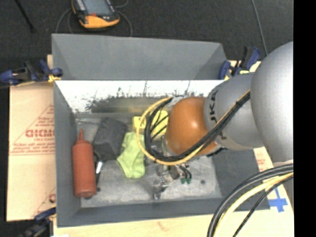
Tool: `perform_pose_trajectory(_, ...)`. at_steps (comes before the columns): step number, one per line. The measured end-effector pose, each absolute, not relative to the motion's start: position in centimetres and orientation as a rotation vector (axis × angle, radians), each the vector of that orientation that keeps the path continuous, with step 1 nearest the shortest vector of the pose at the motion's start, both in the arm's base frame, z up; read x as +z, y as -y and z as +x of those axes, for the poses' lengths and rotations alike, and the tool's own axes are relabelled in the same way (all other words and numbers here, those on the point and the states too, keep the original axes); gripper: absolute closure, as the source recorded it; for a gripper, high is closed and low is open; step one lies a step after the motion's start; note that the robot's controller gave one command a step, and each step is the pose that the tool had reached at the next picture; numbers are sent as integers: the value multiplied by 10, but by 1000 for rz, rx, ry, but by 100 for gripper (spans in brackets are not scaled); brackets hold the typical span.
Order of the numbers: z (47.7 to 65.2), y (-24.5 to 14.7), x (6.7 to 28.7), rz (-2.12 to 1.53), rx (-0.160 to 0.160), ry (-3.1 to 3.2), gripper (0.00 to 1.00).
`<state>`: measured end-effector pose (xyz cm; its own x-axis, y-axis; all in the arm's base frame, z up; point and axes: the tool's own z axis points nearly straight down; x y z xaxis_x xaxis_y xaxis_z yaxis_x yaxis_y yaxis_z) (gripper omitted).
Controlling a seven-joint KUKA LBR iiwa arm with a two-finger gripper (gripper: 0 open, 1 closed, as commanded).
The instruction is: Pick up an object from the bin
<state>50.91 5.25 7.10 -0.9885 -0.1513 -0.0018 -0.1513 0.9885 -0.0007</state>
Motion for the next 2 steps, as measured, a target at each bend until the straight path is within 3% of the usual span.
perform_pose_trajectory(1, 528, -59, 70, -363, -5, -3124, 0)
perform_pose_trajectory(2, 575, -97, 72, -526, -3, -3094, 0)
